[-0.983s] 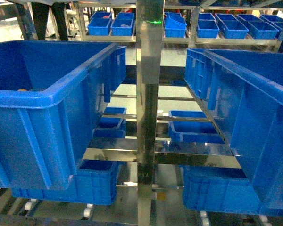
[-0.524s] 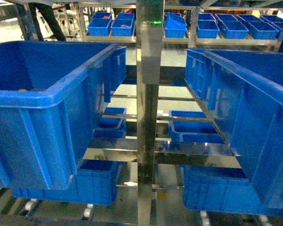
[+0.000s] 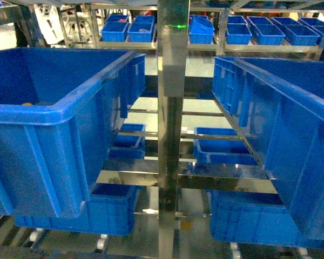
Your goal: Sort and place red and yellow blocks in left bins
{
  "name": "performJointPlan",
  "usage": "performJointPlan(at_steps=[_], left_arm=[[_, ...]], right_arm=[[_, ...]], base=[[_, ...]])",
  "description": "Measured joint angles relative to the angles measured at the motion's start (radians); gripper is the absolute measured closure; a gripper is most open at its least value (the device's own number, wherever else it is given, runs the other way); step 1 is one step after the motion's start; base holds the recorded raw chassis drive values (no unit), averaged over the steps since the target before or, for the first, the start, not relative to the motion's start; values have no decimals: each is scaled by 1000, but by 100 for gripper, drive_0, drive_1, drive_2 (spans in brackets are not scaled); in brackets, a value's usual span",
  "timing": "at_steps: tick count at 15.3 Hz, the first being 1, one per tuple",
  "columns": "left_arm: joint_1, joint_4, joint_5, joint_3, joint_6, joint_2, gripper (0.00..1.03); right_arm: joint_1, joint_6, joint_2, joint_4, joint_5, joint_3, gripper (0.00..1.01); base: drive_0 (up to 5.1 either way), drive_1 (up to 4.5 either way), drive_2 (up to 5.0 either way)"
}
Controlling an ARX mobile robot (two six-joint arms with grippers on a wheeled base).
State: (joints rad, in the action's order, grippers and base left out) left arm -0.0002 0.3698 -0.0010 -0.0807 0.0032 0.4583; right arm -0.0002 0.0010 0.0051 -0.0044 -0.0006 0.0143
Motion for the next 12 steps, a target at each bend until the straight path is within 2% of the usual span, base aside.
performJointPlan(at_steps=[5, 6, 12], left_arm=[[0, -87, 0, 42, 0, -134, 101], [0, -53, 0, 67, 0, -149, 101], [0, -184, 0, 66, 0, -272, 101]], right_arm=[[0, 0, 0, 0, 0, 0, 99], [0, 0, 0, 0, 0, 0, 99], [0, 0, 0, 0, 0, 0, 99]], base=[[0, 0, 0], [0, 0, 0], [0, 0, 0]])
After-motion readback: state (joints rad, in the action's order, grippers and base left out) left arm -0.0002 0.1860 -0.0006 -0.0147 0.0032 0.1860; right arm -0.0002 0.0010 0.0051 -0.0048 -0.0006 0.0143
